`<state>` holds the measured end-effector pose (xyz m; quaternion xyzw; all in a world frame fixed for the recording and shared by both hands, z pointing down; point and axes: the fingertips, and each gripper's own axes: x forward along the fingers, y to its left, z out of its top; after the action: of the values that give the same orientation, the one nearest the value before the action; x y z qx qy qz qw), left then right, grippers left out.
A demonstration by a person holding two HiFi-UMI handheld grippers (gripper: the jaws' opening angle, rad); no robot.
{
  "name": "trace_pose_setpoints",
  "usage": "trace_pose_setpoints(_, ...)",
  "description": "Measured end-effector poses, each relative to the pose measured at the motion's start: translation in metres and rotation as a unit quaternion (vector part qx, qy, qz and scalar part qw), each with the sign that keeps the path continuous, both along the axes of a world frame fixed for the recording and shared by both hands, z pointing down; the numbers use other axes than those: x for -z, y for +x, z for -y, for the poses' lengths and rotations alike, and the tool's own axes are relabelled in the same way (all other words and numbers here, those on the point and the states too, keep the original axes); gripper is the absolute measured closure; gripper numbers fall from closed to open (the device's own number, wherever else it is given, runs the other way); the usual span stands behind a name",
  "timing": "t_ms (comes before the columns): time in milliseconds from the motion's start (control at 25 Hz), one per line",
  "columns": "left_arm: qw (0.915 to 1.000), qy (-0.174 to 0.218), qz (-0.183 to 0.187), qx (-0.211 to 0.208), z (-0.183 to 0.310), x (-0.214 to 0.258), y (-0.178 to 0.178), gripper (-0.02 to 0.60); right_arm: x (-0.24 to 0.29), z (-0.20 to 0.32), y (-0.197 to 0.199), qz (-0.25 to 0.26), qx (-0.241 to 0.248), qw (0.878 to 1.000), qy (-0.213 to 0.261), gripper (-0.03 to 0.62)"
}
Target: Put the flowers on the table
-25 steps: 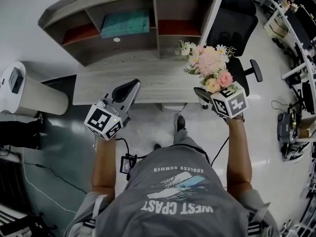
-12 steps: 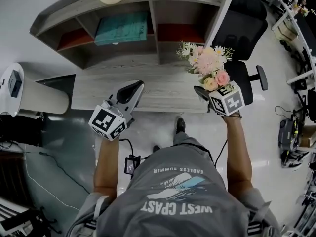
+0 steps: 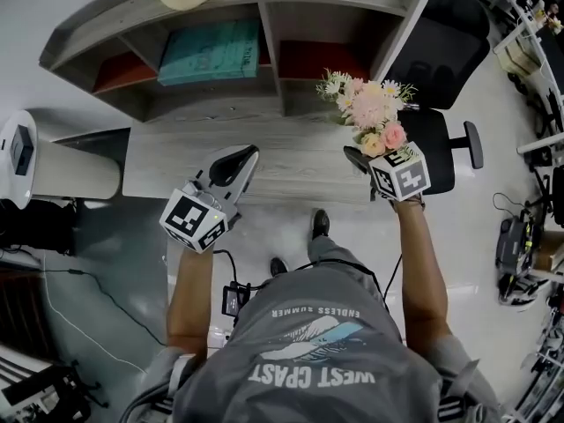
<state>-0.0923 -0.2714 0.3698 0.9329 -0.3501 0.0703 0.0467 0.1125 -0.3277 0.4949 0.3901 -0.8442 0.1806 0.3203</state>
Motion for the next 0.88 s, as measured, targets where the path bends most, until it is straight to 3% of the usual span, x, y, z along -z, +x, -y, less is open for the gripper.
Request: trace_pose_setpoints(880,0.9978,-0.058,0.012,0.028,0.035,-0.059,0.000,0.557,-0.085,0.066,-0.006,0.009,-0.007,1.000,0.009,0.237)
